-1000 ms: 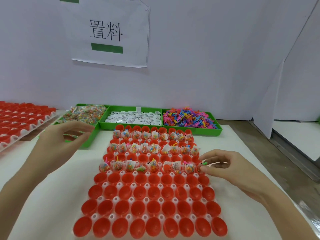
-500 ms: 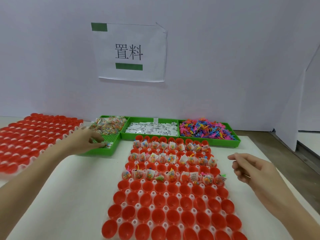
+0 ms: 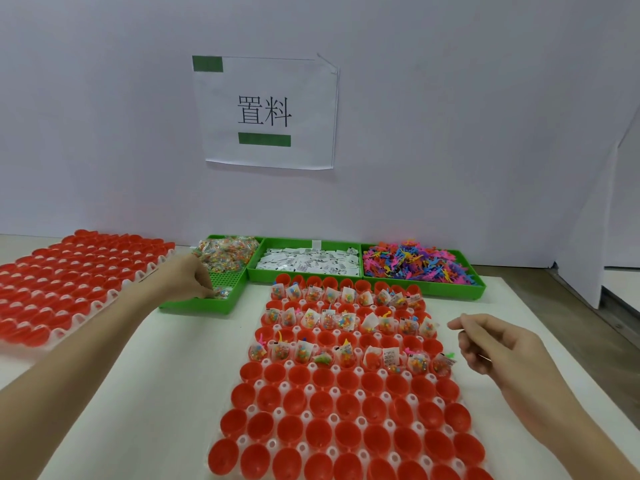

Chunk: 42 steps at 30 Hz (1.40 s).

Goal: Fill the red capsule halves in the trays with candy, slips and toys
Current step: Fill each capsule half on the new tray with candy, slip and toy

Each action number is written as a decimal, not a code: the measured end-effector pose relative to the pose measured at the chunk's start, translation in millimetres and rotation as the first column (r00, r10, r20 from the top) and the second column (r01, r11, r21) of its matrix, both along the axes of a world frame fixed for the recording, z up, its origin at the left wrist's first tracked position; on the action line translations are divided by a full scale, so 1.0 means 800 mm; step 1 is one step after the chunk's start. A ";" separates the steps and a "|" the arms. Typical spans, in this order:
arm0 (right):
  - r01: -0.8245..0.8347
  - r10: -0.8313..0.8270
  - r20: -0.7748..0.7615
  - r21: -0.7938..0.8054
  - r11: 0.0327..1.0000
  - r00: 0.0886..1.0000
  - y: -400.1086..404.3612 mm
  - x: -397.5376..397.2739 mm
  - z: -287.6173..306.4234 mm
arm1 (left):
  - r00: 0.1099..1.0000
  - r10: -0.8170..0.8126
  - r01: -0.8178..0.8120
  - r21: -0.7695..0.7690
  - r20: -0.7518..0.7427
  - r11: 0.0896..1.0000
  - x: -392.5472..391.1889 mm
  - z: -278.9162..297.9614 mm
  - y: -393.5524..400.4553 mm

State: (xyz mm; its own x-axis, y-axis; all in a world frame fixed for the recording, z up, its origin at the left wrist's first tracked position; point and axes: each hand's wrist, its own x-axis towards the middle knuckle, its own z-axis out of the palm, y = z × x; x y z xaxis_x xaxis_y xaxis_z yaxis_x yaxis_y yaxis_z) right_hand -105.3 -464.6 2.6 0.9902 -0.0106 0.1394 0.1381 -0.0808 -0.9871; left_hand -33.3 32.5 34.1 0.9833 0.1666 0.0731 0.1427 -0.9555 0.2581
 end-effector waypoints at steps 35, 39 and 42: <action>-0.076 0.360 0.135 -0.854 0.514 0.923 0.239 0.194 0.070 | 0.742 0.082 0.457 -0.591 0.666 0.665 -0.105 -0.039 -0.141; -0.071 0.373 0.078 -0.926 0.370 0.925 0.258 0.232 0.051 | 0.743 0.113 0.443 -0.612 0.659 0.655 -0.106 -0.035 -0.134; -0.099 0.373 0.038 -0.934 0.343 0.927 0.255 0.248 0.039 | 0.736 0.127 0.438 -0.610 0.665 0.661 -0.106 -0.032 -0.131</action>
